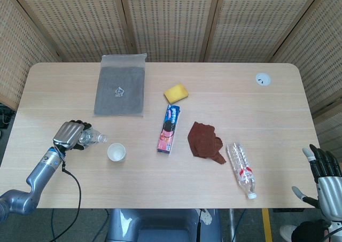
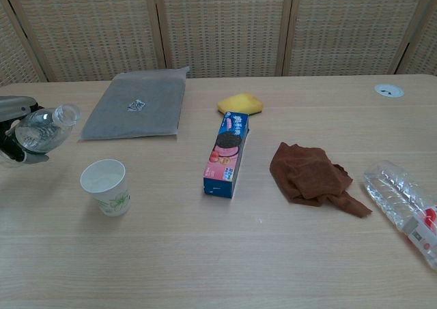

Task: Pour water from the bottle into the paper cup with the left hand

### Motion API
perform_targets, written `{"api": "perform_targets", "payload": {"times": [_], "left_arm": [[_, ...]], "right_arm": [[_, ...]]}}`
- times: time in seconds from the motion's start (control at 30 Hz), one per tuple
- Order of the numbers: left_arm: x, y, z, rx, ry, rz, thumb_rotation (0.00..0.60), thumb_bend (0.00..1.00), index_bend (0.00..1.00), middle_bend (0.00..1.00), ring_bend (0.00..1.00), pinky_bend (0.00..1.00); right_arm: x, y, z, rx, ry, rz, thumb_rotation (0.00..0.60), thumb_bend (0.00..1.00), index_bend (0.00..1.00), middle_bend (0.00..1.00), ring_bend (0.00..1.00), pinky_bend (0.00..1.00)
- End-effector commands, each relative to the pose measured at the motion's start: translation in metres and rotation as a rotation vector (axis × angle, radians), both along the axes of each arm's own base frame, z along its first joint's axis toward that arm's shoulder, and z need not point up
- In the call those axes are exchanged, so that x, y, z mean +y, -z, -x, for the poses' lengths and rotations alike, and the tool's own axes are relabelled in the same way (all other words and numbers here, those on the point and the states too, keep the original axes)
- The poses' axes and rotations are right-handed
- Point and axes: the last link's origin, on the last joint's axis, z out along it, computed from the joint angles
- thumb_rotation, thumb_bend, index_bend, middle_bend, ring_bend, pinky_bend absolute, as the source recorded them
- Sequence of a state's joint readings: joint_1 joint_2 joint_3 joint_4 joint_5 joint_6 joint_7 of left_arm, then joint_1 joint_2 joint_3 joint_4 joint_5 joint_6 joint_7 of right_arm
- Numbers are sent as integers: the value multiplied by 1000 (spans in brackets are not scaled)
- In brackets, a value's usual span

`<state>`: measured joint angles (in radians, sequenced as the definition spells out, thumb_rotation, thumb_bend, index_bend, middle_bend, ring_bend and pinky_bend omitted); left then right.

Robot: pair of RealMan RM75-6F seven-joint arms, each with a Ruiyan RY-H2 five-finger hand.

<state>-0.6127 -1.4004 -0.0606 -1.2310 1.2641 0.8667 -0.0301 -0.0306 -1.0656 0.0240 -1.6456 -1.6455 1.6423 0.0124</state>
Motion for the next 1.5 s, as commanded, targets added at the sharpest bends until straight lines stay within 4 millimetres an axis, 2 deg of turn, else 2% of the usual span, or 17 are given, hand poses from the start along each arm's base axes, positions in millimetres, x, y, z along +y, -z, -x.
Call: {"api": "perform_targets", "payload": {"times": [0.03, 0.23, 0.63, 0.93, 1.27, 1.5], "left_arm": [[3, -1, 2, -343, -165, -45, 600, 519, 556, 446, 310, 351], [8, 1, 5, -583, -232, -83, 600, 520, 556, 445, 310, 347], [10, 21, 12, -865, -343, -121, 600, 519, 545, 442, 310, 336], [9, 40, 11, -973, -367, -132, 600, 518, 496, 416, 310, 336], [9, 60, 11, -1019, -373, -140, 600, 518, 452, 404, 310, 336], [7, 68, 8, -1016, -358, -111, 600, 418, 412, 374, 310, 334]], "right_arm": [[0, 1, 0, 2, 0, -2, 600, 0, 0, 0, 0, 0], [0, 1, 0, 3, 0, -4, 600, 0, 0, 0, 0, 0], [-1, 3, 0, 7, 3, -11, 600, 0, 0, 0, 0, 0], [-2, 2, 2, -1, 7, -16, 600, 0, 0, 0, 0, 0], [-3, -1, 4, -19, 13, -11, 600, 0, 0, 0, 0, 0], [-5, -2, 5, -25, 19, -10, 600, 0, 0, 0, 0, 0]]}}
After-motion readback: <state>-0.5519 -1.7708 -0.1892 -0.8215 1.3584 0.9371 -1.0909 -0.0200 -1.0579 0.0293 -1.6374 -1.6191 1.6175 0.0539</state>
